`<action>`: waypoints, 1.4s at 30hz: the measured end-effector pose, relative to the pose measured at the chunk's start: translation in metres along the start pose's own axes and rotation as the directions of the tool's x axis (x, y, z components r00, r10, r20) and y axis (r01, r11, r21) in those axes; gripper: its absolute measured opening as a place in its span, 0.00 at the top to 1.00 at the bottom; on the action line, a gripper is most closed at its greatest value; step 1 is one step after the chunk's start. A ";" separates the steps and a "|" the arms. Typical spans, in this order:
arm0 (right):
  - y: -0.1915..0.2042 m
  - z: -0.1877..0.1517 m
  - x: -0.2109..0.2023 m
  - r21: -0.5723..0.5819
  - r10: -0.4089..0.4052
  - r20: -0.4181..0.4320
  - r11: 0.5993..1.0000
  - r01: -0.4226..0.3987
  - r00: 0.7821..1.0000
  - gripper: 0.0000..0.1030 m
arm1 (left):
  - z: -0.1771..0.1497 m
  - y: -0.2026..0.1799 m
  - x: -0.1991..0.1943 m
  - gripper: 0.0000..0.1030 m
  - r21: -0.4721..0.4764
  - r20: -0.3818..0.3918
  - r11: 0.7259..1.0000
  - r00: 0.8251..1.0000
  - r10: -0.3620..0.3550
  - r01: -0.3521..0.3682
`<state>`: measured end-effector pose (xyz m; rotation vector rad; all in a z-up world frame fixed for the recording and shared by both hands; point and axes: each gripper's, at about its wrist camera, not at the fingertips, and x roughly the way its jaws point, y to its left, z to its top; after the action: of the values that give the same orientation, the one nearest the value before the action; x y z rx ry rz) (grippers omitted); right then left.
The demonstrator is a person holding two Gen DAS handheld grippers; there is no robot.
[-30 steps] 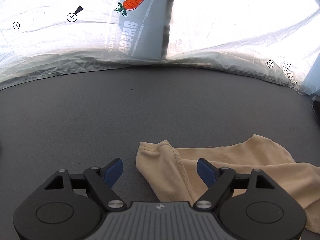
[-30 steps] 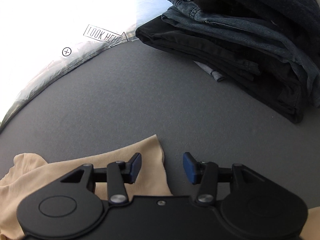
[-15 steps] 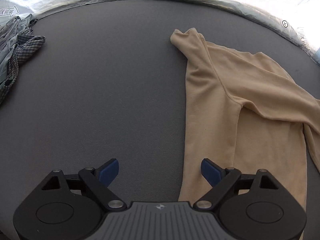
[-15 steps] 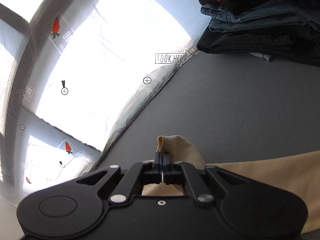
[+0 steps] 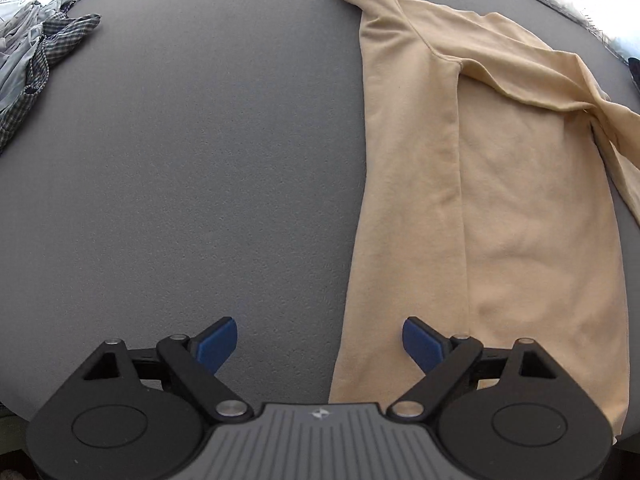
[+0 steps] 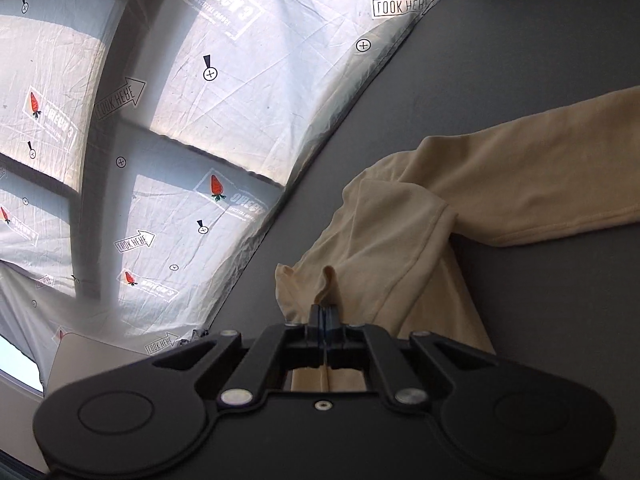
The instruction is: Fold clothes
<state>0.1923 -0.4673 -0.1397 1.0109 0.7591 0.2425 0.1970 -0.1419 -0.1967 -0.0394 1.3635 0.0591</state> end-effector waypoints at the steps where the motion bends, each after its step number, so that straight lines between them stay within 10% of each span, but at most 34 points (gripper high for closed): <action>1: 0.000 -0.009 0.002 -0.001 0.001 -0.023 1.000 -0.001 1.000 0.99 | -0.004 0.001 0.001 0.13 -0.001 -0.012 1.000 1.000 -0.001 0.001; 20: 0.027 -0.124 0.039 -0.145 -0.017 -0.405 0.988 -0.046 0.914 0.99 | -0.047 0.004 0.003 0.06 0.089 -0.045 0.996 0.999 -0.008 0.012; 42: -0.001 -0.174 0.062 -0.009 -0.040 -0.527 0.999 0.041 0.849 0.98 | -0.063 0.009 -0.002 0.00 0.117 -0.034 0.993 0.999 -0.027 0.031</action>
<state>0.1199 -0.3188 -0.2218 0.9351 1.2820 0.4970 0.1340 -0.1370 -0.2073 0.0384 1.3962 -0.0463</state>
